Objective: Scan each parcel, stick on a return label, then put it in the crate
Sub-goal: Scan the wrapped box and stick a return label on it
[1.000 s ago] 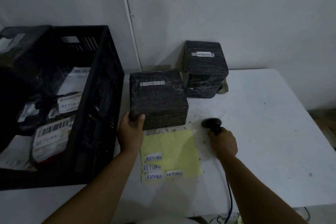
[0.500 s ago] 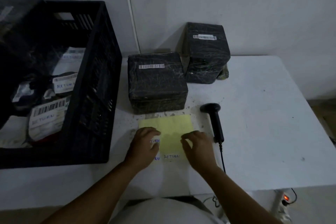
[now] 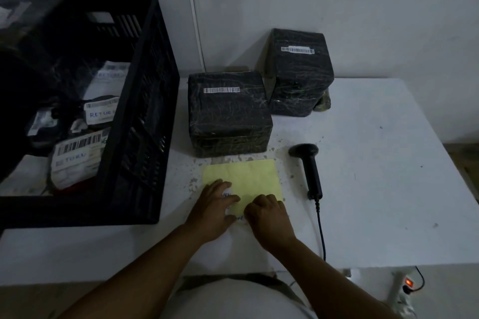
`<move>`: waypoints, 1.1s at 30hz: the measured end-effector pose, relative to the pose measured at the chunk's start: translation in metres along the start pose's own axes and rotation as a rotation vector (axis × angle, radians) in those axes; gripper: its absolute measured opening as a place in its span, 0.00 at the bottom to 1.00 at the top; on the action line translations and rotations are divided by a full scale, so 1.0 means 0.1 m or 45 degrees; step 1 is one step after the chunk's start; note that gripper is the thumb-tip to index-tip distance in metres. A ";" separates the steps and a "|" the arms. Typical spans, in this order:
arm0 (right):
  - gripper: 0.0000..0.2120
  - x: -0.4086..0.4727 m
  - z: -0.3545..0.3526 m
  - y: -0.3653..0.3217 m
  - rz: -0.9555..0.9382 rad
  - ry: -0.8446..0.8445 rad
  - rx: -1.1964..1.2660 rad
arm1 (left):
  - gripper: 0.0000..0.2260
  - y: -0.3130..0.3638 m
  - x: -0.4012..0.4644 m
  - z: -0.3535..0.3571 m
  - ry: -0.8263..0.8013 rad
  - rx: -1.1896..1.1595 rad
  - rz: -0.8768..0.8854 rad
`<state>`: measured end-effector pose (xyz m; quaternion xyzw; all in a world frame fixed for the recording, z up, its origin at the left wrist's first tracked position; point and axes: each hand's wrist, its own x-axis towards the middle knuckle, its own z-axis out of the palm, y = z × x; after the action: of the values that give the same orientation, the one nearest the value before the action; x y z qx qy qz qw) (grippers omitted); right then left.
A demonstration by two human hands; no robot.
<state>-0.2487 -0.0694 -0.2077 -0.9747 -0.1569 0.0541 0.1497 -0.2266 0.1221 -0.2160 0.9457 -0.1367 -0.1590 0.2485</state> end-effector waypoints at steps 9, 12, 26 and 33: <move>0.09 -0.12 0.02 0.05 -0.010 -0.005 0.105 | 0.23 0.00 0.02 0.01 -0.009 0.008 -0.034; 0.05 -0.17 -0.01 0.05 -0.007 0.080 0.225 | 0.24 0.00 0.02 0.01 -0.008 0.024 -0.036; 0.09 0.07 -0.46 0.07 0.176 0.386 0.904 | 0.11 0.04 0.04 -0.06 0.147 -0.129 0.032; 0.06 0.43 -0.79 -0.01 0.266 0.250 1.050 | 0.13 0.04 0.08 -0.20 0.258 -0.441 -0.173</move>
<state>-0.1964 -0.0766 -0.1352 -0.8446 -0.0079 0.0342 0.5343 -0.2126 0.1248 -0.1991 0.9070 -0.0177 -0.1006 0.4085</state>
